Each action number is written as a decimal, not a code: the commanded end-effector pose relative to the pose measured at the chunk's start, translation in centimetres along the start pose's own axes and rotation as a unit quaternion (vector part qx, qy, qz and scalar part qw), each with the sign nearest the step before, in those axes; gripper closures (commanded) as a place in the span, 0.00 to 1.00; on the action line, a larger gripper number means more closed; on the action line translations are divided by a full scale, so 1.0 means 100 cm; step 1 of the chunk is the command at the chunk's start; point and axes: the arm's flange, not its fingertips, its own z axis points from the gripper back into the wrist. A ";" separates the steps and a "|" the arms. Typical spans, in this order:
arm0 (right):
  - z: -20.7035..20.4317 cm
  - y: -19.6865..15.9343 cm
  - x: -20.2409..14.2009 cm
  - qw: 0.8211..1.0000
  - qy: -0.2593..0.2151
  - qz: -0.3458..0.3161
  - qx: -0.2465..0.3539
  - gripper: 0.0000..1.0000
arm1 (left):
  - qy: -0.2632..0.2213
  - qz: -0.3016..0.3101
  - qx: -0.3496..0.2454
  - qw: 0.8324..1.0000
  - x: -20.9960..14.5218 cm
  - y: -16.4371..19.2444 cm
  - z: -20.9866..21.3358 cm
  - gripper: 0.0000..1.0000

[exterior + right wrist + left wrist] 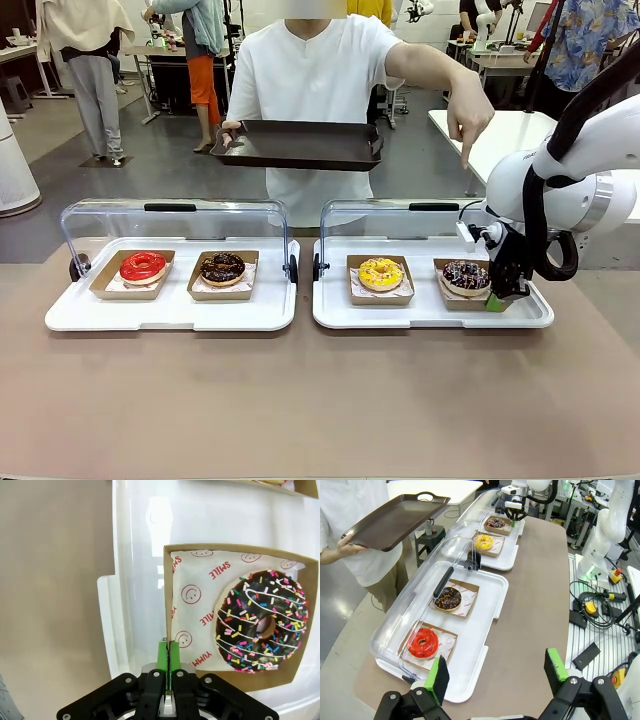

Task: Provide the desired donut to the person.
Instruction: Pick up and lift the Paper togo box containing the Donut pointed at by the person.

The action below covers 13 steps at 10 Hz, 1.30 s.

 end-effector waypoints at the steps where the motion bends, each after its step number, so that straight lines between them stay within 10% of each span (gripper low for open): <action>1: 0.000 0.009 0.002 1.000 0.001 0.017 -0.009 1.00 | -0.006 -0.003 -0.002 1.000 0.001 -0.001 0.002 0.00; 6: 0.085 0.097 0.044 0.997 0.064 -0.041 0.000 1.00 | -0.006 -0.003 -0.002 1.000 0.001 -0.001 0.002 0.00; 13: 0.243 0.181 0.067 0.998 -0.006 0.037 -0.046 1.00 | -0.006 -0.003 -0.002 1.000 0.001 -0.001 0.002 0.00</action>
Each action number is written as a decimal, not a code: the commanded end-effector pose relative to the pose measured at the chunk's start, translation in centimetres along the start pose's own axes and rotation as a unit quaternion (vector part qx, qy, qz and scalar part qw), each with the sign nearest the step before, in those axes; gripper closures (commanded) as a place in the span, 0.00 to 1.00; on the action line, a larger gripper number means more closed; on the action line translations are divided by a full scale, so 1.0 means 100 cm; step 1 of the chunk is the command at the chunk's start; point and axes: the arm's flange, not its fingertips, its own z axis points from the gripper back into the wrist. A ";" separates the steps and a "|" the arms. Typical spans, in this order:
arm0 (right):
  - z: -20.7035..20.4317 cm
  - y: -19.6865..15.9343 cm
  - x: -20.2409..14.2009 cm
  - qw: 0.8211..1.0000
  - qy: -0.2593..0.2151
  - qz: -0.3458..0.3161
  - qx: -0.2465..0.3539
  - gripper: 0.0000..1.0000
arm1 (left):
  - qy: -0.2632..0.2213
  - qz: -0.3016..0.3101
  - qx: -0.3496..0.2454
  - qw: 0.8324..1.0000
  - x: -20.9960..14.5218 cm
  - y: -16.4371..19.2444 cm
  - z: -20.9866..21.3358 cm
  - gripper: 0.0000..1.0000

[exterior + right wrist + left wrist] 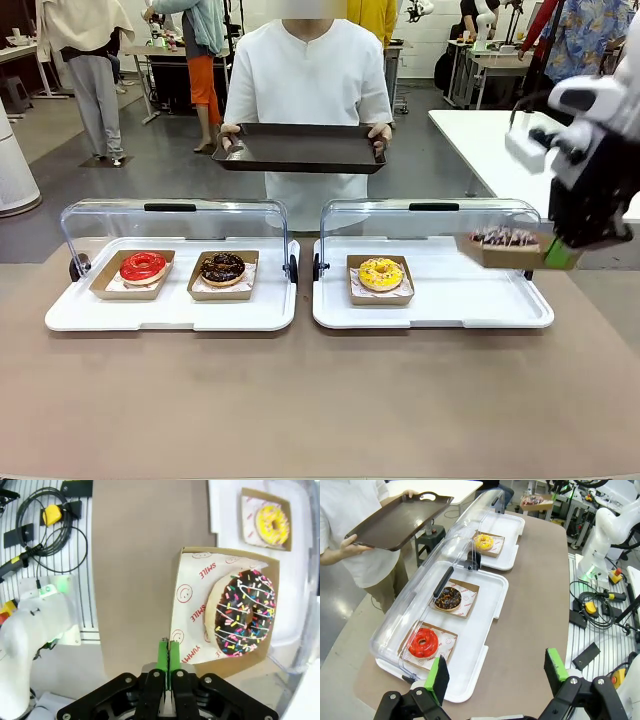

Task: Provide the desired donut to the person.
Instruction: Pick up and lift the Paper togo box containing the Donut pointed at by the person.

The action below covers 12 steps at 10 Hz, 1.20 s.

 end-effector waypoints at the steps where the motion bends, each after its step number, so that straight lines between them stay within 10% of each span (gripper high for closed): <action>1: 0.038 -0.007 0.009 1.000 -0.025 0.016 -0.005 1.00 | -0.007 -0.003 -0.002 1.000 0.001 -0.001 0.002 0.00; 8: 0.044 -0.085 0.017 0.999 -0.031 -0.014 0.032 1.00 | -0.007 -0.003 -0.002 1.000 0.001 -0.001 0.002 0.00; 12: 0.043 -0.065 0.018 1.000 -0.010 -0.013 0.019 1.00 | -0.007 -0.003 -0.002 1.000 0.001 -0.001 0.002 0.00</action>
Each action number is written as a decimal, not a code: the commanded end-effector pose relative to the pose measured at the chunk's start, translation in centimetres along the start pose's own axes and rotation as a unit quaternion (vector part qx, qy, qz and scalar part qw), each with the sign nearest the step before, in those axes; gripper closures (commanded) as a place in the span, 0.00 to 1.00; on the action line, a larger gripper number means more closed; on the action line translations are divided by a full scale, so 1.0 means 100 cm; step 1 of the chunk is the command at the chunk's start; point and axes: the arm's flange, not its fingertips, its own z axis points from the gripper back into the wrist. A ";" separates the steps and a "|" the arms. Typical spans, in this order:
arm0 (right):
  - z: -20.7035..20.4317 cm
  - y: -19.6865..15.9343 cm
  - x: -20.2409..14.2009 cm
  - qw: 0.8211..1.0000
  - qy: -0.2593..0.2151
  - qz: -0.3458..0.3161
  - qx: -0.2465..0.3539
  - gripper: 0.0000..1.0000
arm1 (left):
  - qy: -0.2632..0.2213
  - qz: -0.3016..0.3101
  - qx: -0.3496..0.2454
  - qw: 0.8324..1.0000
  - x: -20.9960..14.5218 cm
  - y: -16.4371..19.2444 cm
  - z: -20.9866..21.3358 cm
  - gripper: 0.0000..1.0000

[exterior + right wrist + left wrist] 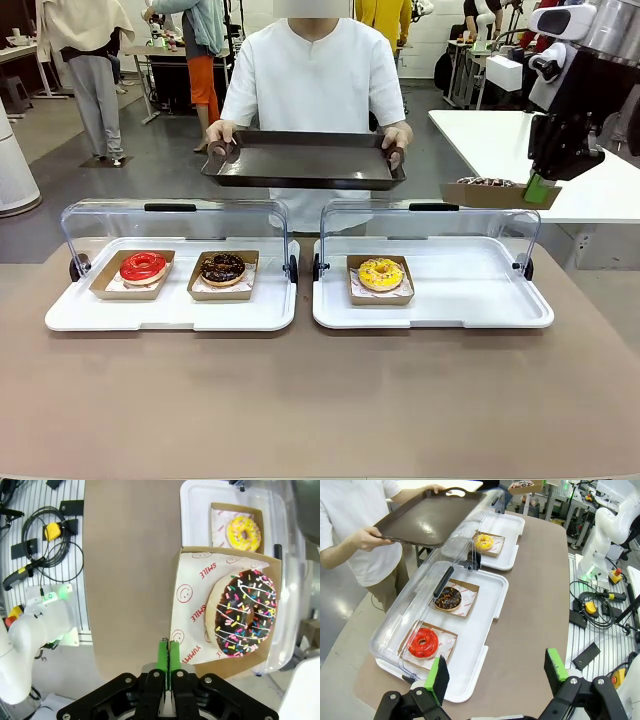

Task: Provide the desired donut to the person.
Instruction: Pick up and lift the Paper togo box containing the Donut pointed at by the person, then place the picked Paper togo box onto the Handle tray extended by the person.

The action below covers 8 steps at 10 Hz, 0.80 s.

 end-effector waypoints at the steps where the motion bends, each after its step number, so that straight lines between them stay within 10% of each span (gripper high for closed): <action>1: -0.004 0.005 -0.003 1.000 0.003 -0.001 -0.001 1.00 | -0.007 -0.003 -0.002 1.000 0.001 -0.001 0.002 0.00; 8: -0.004 0.005 -0.003 1.000 0.003 -0.001 -0.001 1.00 | -0.007 -0.003 -0.002 1.000 0.001 -0.001 0.002 0.00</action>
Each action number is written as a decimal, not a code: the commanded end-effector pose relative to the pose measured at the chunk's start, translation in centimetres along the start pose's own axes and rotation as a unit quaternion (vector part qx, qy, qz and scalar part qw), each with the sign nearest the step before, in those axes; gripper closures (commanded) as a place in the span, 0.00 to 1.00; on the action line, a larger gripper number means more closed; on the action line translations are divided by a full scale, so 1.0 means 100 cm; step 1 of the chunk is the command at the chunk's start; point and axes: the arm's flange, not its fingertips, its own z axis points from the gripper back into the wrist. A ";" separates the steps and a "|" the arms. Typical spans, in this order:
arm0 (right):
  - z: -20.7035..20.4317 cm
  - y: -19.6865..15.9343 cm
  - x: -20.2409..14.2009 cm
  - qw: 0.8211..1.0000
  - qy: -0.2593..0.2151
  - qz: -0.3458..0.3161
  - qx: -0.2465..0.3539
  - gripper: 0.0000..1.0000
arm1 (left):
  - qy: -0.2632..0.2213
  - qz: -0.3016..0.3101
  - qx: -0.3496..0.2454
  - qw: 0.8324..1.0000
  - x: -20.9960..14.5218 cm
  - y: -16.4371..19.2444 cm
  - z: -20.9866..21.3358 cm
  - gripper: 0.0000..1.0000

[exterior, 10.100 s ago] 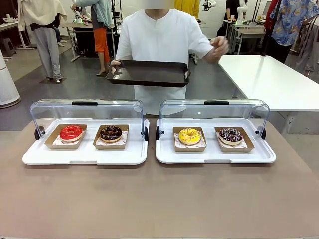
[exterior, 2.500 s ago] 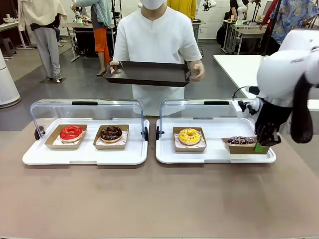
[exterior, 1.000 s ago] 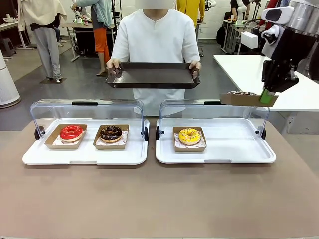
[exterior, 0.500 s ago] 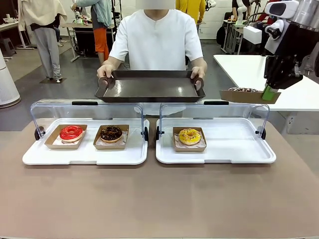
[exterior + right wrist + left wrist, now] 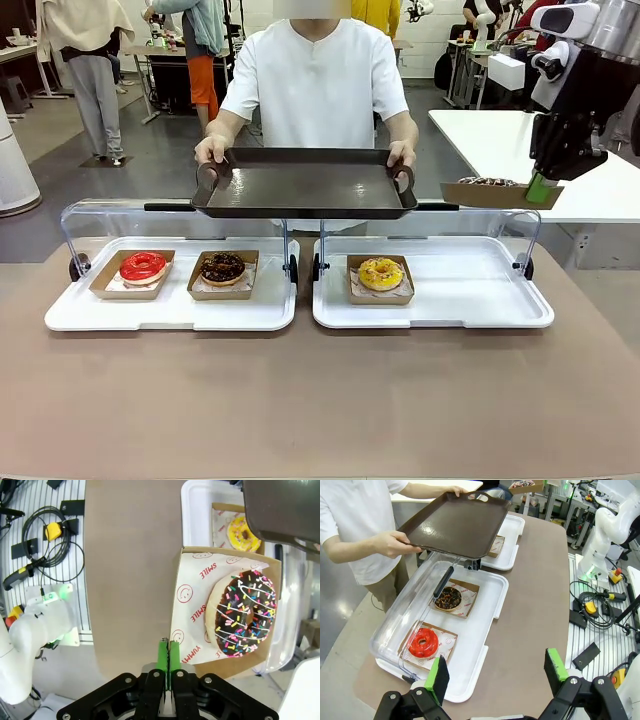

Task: Provide the desired donut to the person.
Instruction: Place the picked Paper togo box onto the Handle tray extended by the person.

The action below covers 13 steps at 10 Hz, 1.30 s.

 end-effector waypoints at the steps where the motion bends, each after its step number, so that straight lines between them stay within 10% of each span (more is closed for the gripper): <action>1: -0.004 0.003 -0.003 1.000 0.003 -0.001 -0.001 1.00 | -0.007 -0.003 -0.002 1.000 0.001 -0.001 0.002 0.00; 7: 0.000 0.000 0.000 1.000 0.000 0.000 0.000 0.99 | -0.007 -0.003 -0.002 1.000 0.001 -0.001 0.002 0.00; 13: 0.111 -0.020 0.129 0.996 0.005 0.086 -0.016 0.99 | -0.007 -0.003 -0.002 1.000 0.001 -0.001 0.002 0.00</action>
